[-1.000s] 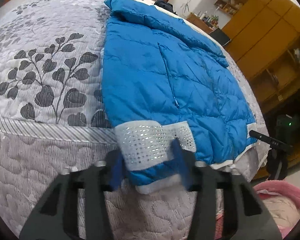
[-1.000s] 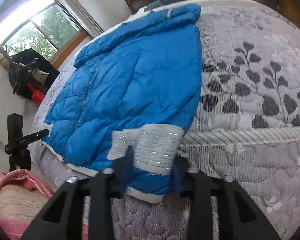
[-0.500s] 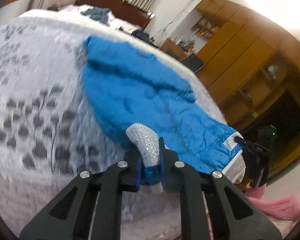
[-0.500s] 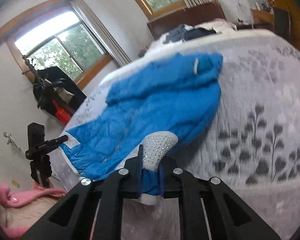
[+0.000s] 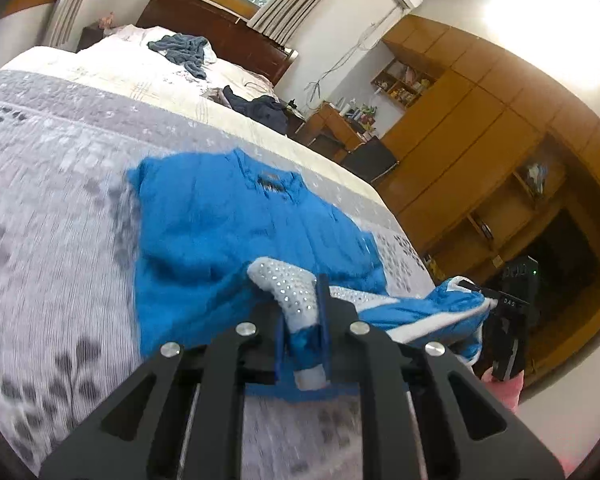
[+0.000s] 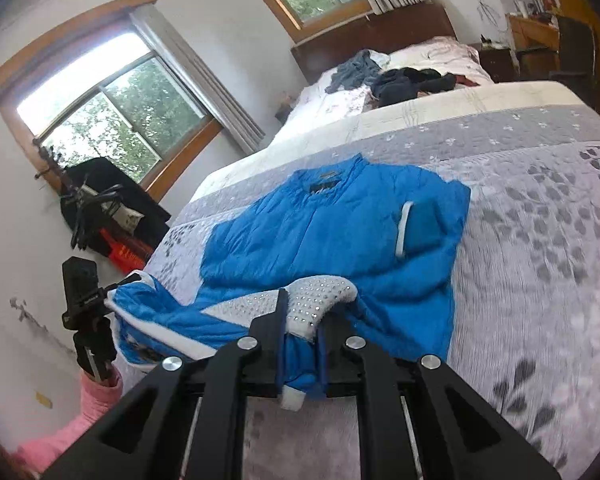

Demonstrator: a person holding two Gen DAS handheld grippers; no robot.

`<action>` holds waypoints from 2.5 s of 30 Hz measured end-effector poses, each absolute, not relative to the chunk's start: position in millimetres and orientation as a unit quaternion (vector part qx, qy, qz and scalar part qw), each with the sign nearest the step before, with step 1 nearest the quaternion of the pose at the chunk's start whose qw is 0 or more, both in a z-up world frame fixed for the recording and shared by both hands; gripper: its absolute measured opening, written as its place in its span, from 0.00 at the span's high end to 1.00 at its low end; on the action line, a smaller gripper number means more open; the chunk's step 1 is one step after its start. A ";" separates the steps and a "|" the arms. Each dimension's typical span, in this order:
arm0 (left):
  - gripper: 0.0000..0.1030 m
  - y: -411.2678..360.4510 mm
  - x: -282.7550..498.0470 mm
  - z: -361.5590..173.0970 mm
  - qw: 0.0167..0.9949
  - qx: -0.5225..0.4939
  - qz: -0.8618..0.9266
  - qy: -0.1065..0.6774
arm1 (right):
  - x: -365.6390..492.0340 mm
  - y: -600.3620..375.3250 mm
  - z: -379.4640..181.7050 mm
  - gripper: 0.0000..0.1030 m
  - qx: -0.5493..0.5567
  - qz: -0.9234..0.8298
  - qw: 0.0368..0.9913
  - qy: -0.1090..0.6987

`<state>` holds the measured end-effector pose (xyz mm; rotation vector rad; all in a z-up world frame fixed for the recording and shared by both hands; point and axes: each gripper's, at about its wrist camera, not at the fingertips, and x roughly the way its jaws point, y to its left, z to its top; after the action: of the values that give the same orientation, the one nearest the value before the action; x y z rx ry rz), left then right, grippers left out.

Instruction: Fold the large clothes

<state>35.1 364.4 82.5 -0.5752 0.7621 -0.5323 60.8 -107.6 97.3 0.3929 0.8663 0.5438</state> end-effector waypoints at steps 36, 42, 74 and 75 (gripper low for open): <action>0.55 427.2 140.3 28.1 0.831 -0.317 -0.215 0.404 | 183.1 -144.0 37.3 0.34 0.199 0.206 0.842 0.457; 0.43 403.8 158.8 32.5 0.854 -0.231 -0.229 0.406 | 203.7 -116.1 37.2 0.22 0.125 0.222 0.853 0.456; 0.87 335.8 137.5 113.4 0.945 -0.073 -0.188 0.257 | 166.5 -95.1 113.0 0.88 0.074 0.240 0.898 0.362; 0.87 336.3 147.0 122.7 0.948 -0.079 -0.183 0.249 | 175.2 -96.5 127.3 0.88 0.080 0.233 0.902 0.354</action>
<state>147.0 336.3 122.7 -0.1618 0.5070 -0.3719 175.2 -96.5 127.3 0.1659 0.7327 0.4826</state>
